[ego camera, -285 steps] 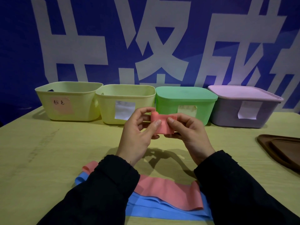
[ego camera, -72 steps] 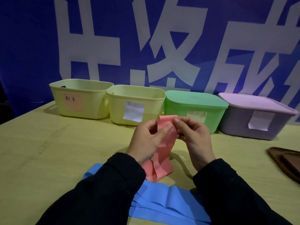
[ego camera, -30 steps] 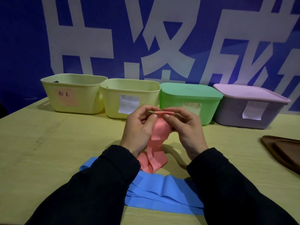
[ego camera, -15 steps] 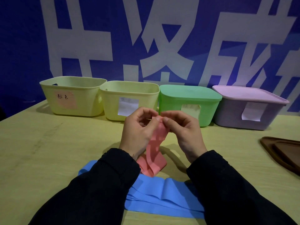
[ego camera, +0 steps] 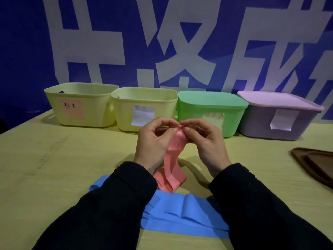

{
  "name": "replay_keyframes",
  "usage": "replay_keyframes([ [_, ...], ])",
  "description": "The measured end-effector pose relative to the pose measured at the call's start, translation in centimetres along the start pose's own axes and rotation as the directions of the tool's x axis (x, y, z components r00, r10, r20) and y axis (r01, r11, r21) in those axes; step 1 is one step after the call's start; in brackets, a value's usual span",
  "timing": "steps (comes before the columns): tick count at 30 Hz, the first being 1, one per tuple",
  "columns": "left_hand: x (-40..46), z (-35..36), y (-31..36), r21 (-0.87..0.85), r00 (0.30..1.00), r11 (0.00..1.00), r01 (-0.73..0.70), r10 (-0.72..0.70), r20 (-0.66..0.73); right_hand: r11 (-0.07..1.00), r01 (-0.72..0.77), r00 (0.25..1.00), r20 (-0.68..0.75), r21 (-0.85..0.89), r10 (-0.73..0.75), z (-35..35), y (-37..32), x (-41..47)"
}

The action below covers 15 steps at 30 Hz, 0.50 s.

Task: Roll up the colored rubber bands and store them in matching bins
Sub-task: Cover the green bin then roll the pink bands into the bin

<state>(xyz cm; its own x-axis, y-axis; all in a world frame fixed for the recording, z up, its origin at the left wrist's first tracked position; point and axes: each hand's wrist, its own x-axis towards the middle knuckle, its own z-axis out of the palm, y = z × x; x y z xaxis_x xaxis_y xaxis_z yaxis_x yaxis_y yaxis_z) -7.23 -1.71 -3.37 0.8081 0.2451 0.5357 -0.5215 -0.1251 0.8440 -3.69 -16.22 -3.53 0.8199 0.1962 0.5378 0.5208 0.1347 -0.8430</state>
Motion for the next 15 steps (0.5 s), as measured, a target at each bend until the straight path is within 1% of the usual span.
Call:
replay_keyframes([
  [3, 0.05, -0.02, -0.11, 0.013, 1.000, 1.000, 0.004, -0.003, -0.012, 1.000, -0.025, 1.000, -0.008, 0.010, 0.025, 0.04, 0.14, 0.01],
  [8, -0.11, -0.17, -0.32, -0.027, 0.999, 1.000, 0.006, -0.007, -0.036, 0.999, -0.048, 0.999, -0.010, 0.027, 0.048, 0.06, 0.24, 0.03],
  [12, -0.04, 0.10, -0.15, -0.028, 1.000, 0.999, 0.018, -0.018, -0.023, 0.998, -0.026, 0.999, -0.038, 0.054, 0.028, 0.03, 0.19, 0.11],
  [15, -0.01, 0.08, 0.02, -0.044, 1.000, 0.999, 0.019, -0.019, -0.012, 0.994, -0.054, 0.998, -0.029, 0.100, 0.057, 0.05, -0.01, 0.02],
])
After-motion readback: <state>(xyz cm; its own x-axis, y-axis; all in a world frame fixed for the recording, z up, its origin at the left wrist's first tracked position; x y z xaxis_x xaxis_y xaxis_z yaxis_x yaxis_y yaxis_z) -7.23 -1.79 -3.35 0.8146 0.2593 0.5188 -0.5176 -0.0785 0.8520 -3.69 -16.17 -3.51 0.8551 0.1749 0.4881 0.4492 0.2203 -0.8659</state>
